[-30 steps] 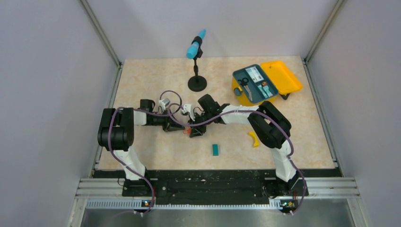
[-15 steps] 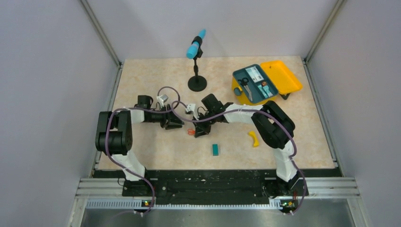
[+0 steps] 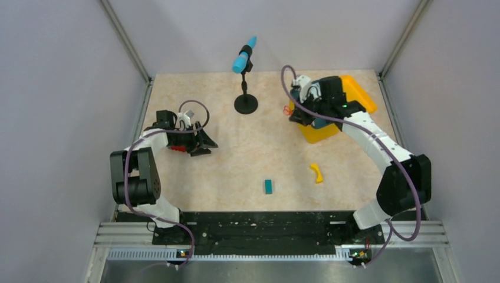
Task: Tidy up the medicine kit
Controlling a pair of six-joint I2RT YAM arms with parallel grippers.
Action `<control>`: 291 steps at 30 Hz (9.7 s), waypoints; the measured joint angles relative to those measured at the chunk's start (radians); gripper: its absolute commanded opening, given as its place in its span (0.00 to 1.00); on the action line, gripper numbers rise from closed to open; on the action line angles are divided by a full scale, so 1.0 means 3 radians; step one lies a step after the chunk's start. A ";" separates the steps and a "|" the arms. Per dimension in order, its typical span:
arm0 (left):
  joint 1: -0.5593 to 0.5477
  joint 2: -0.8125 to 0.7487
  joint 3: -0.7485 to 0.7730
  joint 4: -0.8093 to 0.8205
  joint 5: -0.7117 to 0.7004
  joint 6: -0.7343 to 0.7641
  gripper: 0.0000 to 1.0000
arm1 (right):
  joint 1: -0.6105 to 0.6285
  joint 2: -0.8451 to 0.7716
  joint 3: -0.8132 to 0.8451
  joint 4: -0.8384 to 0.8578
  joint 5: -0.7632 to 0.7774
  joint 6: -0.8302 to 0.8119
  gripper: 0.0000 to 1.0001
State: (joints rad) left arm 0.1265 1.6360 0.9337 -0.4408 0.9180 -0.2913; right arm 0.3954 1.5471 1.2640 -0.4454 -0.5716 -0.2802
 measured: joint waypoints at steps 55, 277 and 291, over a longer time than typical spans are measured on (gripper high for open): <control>-0.0216 -0.0971 0.0514 -0.0422 -0.1022 0.0748 0.67 | -0.2949 0.0263 -0.0985 0.1381 -0.0264 0.3546 0.75; -0.1280 0.0175 -0.0226 0.1958 0.0403 -0.0566 0.99 | -0.0356 0.0609 -0.0468 0.1369 -0.0600 0.1830 0.96; -0.0680 -0.1071 0.0009 0.0432 -0.0206 0.0586 0.98 | -0.0861 0.0460 0.0036 0.0362 -0.0195 0.1419 0.99</control>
State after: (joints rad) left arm -0.0776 1.3148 0.9363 -0.3111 0.8562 -0.1154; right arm 0.1371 1.6852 1.2747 -0.3367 -0.6300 0.1455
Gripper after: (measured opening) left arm 0.981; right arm 0.987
